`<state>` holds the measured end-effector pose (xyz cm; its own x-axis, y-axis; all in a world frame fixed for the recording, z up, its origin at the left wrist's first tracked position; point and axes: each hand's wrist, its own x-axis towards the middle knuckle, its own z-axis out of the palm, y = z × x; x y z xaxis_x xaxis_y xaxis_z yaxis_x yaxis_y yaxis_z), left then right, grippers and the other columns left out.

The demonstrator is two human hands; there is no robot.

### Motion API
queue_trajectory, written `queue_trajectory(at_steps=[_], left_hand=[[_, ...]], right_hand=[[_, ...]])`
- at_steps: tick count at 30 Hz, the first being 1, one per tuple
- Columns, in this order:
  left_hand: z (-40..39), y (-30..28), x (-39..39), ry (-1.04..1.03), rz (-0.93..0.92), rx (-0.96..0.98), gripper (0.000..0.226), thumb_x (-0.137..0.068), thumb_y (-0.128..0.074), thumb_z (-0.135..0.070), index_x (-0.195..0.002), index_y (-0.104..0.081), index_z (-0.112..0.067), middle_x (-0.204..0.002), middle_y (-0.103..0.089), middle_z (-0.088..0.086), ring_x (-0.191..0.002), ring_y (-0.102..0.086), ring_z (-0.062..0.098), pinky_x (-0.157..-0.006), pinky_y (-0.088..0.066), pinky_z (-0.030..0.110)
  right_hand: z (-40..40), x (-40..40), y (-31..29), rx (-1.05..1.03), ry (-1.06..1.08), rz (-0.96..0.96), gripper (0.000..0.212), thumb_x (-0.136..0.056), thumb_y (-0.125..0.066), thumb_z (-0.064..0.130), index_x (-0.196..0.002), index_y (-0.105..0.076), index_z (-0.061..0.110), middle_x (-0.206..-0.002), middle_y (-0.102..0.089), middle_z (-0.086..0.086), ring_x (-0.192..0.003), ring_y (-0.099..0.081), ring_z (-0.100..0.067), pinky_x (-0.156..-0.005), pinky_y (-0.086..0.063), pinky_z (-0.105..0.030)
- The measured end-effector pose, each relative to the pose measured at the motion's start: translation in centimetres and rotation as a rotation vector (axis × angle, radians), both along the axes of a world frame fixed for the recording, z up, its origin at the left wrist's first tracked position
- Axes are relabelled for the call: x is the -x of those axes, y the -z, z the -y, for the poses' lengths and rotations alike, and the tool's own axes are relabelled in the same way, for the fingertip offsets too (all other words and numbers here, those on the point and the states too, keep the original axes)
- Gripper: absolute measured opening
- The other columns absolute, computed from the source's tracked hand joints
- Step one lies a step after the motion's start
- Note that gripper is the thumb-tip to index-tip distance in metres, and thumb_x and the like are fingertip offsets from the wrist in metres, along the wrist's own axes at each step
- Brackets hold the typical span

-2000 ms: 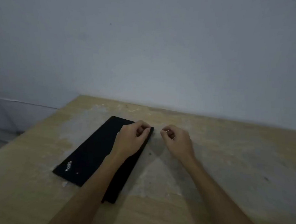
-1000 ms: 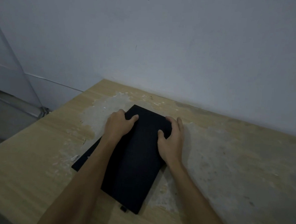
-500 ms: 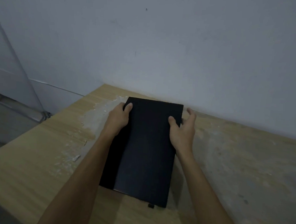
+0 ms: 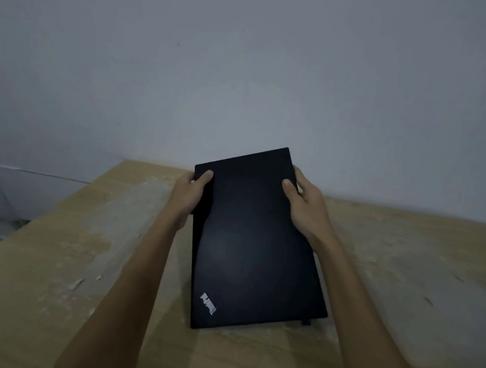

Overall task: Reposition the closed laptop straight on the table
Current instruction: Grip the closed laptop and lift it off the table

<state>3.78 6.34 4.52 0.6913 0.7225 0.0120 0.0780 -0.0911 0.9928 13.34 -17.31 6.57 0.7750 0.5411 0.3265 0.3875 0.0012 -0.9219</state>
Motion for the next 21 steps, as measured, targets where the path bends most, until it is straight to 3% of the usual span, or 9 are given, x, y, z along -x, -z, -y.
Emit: queue_trajectory(at_steps=[1,5,7,10,12,15,18,21], left_hand=[[0.3,-0.6,-0.3,0.005,0.015,-0.029,0.027,-0.098,-0.064,-0.045,-0.105,-0.068,-0.019,-0.1,-0.074,0.0,-0.081,-0.071,0.015,-0.048,-0.051,0.022],[1.3,-3.3,-1.8,0.02,0.047,-0.281,0.026,-0.088,-0.073,-0.051,-0.1,-0.073,-0.028,-0.092,-0.076,0.005,-0.081,-0.071,0.02,-0.066,-0.052,0.031],[2.0,-4.8,-2.6,0.129,-0.046,-0.467,0.028,-0.085,-0.066,-0.06,-0.093,-0.076,-0.035,-0.087,-0.078,0.001,-0.082,-0.072,0.019,-0.074,-0.054,0.034],[3.4,-6.2,-3.6,0.299,-0.222,-0.67,0.051,-0.084,-0.049,-0.079,-0.085,-0.078,-0.038,-0.085,-0.078,-0.012,-0.09,-0.072,0.016,-0.086,-0.054,0.038],[4.4,-6.6,-4.0,0.402,-0.226,-0.67,0.056,-0.085,-0.047,-0.081,-0.09,-0.08,-0.035,-0.087,-0.08,-0.014,-0.09,-0.075,0.012,-0.088,-0.057,0.039],[5.6,-6.8,-4.2,0.547,-0.148,-0.48,0.056,-0.089,-0.054,-0.075,-0.102,-0.082,-0.028,-0.101,-0.083,-0.007,-0.096,-0.08,0.017,-0.092,-0.06,0.042],[6.4,-6.6,-3.9,0.544,-0.084,-0.423,0.052,-0.092,-0.055,-0.072,-0.101,-0.082,-0.028,-0.1,-0.084,-0.003,-0.092,-0.081,0.018,-0.08,-0.061,0.034],[6.9,-6.2,-3.7,0.453,-0.027,-0.459,0.061,-0.094,-0.053,-0.069,-0.098,-0.078,-0.013,-0.099,-0.082,0.011,-0.093,-0.078,0.033,-0.081,-0.058,0.049]], right_hand=[[0.8,-0.5,-0.4,0.007,-0.007,0.009,0.043,-0.111,-0.046,0.019,-0.154,-0.051,0.021,-0.146,-0.065,0.006,-0.133,-0.062,-0.01,-0.116,-0.046,-0.036],[4.1,-2.0,-2.4,0.064,-0.064,0.014,0.044,-0.11,-0.049,0.023,-0.153,-0.053,0.026,-0.144,-0.067,0.01,-0.13,-0.065,-0.01,-0.113,-0.05,-0.036],[5.2,-2.3,-3.1,0.081,-0.093,0.02,0.043,-0.11,-0.05,0.023,-0.153,-0.054,0.025,-0.143,-0.068,0.012,-0.127,-0.067,-0.007,-0.112,-0.051,-0.033],[6.1,-2.6,-4.0,0.111,-0.122,0.024,0.044,-0.109,-0.051,0.023,-0.153,-0.053,0.023,-0.144,-0.067,0.009,-0.127,-0.067,-0.008,-0.109,-0.052,-0.03],[6.6,-2.9,-4.5,0.127,-0.165,0.024,0.044,-0.109,-0.052,0.022,-0.153,-0.054,0.021,-0.143,-0.068,0.008,-0.123,-0.07,-0.009,-0.1,-0.056,-0.025],[7.0,-3.2,-5.2,0.157,-0.253,0.0,0.043,-0.11,-0.05,0.021,-0.153,-0.053,0.02,-0.145,-0.067,0.004,-0.122,-0.071,-0.014,-0.1,-0.058,-0.029],[7.1,-3.5,-5.6,0.164,-0.308,-0.007,0.041,-0.11,-0.05,0.019,-0.151,-0.056,0.02,-0.142,-0.07,0.002,-0.12,-0.073,-0.014,-0.094,-0.058,-0.025],[7.0,-3.8,-6.3,0.216,-0.305,0.015,0.039,-0.11,-0.051,0.022,-0.148,-0.059,0.024,-0.133,-0.075,0.0,-0.112,-0.076,-0.017,-0.091,-0.06,-0.029]])
